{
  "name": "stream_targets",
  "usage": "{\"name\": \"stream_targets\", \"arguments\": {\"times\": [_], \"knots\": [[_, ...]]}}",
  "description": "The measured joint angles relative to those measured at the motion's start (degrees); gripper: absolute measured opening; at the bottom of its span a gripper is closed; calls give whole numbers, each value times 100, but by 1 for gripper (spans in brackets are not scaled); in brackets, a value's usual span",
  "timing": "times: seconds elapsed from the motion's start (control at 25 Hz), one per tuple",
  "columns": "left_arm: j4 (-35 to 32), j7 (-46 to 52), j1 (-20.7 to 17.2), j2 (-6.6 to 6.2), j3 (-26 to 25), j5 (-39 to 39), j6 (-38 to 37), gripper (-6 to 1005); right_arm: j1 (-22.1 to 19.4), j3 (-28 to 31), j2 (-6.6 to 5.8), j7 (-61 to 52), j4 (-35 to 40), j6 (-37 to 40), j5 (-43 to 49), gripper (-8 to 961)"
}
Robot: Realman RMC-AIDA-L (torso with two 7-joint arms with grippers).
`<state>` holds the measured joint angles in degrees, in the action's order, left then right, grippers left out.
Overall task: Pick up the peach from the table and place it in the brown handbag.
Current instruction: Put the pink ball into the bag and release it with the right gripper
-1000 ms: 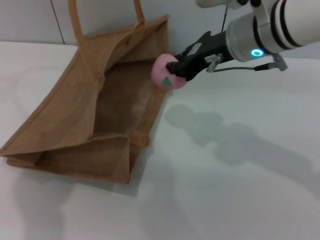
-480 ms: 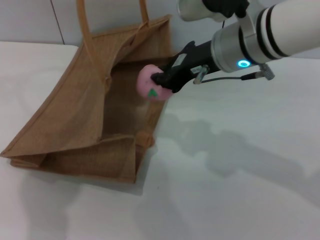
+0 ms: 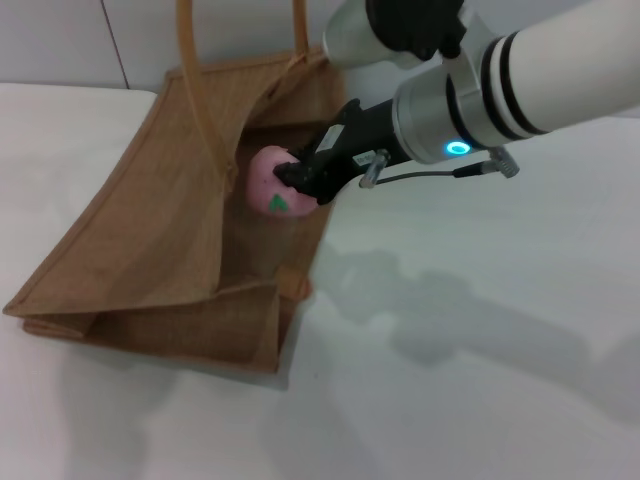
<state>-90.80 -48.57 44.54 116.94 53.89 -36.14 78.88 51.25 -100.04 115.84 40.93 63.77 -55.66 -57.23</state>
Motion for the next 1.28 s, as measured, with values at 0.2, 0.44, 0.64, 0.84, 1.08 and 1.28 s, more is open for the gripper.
{"name": "stream_targets", "arguments": {"times": [0.2, 0.44, 0.64, 0.84, 1.08, 1.28], "knots": [[-100, 11, -4, 3, 8, -102, -3, 122, 43, -161, 0, 2, -92, 220, -76, 145], [-167, 119, 16, -3, 144, -235, -6, 122, 93, -374, 0, 3, -361, 545, -86, 142], [-273, 200, 36, 1, 301, -272, -11, 122, 155, -541, 9, 94, -491, 790, -257, 143], [-284, 227, 57, 3, 354, -289, -14, 122, 293, -603, 9, 437, -792, 950, -762, 141], [-297, 235, 86, 5, 368, -383, -22, 122, 347, -623, 9, 749, -963, 1022, -1090, 138], [-373, 274, 108, 3, 403, -447, -24, 122, 389, -798, 16, 766, -1135, 1321, -1109, 139]]}}
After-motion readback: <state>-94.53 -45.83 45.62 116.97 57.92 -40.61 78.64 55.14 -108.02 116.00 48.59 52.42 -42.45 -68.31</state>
